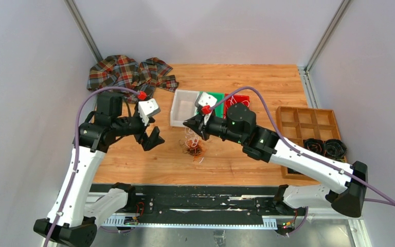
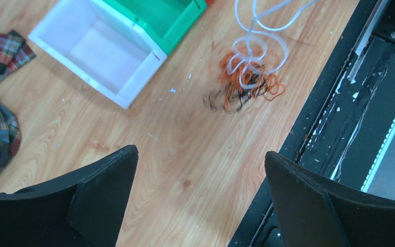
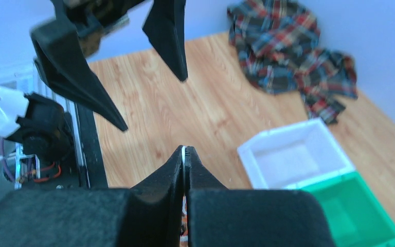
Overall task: Untangle the cables
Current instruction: Untie the cable.
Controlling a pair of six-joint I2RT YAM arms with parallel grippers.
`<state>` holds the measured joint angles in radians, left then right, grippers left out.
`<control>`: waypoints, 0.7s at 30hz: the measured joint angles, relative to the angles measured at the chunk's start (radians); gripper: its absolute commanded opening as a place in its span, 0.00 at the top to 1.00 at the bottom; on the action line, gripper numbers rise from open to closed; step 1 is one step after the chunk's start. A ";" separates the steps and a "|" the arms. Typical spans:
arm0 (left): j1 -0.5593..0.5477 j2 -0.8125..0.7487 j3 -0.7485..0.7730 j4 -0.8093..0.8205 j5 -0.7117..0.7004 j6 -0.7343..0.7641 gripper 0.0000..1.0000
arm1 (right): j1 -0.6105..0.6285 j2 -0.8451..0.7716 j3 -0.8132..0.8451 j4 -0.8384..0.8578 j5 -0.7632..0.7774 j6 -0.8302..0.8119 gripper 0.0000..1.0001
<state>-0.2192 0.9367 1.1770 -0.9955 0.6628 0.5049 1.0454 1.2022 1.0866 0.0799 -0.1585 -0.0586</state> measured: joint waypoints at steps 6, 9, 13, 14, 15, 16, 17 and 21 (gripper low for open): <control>0.000 -0.029 0.022 0.006 0.066 -0.012 0.02 | 0.000 0.000 0.105 0.005 -0.046 -0.017 0.99; 0.000 -0.042 0.022 0.009 0.106 -0.027 0.02 | 0.000 0.021 0.156 0.009 -0.089 -0.008 0.99; 0.000 -0.081 0.018 0.092 0.140 -0.117 0.02 | 0.000 0.070 0.220 0.020 -0.143 0.018 0.99; 0.000 -0.097 0.015 0.121 0.145 -0.142 0.02 | 0.000 0.085 0.233 0.021 -0.156 0.026 0.99; 0.000 -0.110 0.011 0.150 0.148 -0.161 0.02 | 0.000 0.101 0.246 0.021 -0.167 0.037 0.99; 0.000 -0.126 0.006 0.177 0.151 -0.177 0.02 | 0.000 0.119 0.258 0.023 -0.180 0.048 0.99; 0.000 -0.141 0.003 0.202 0.156 -0.190 0.02 | 0.000 0.132 0.264 0.025 -0.192 0.060 0.99; 0.000 -0.178 0.002 0.261 0.169 -0.209 0.05 | 0.001 0.182 0.280 0.034 -0.243 0.117 0.99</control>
<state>-0.2192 0.7586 1.1793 -0.7345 0.8322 0.2955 1.0466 1.3842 1.3670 0.1135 -0.4015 0.0589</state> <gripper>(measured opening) 0.990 0.010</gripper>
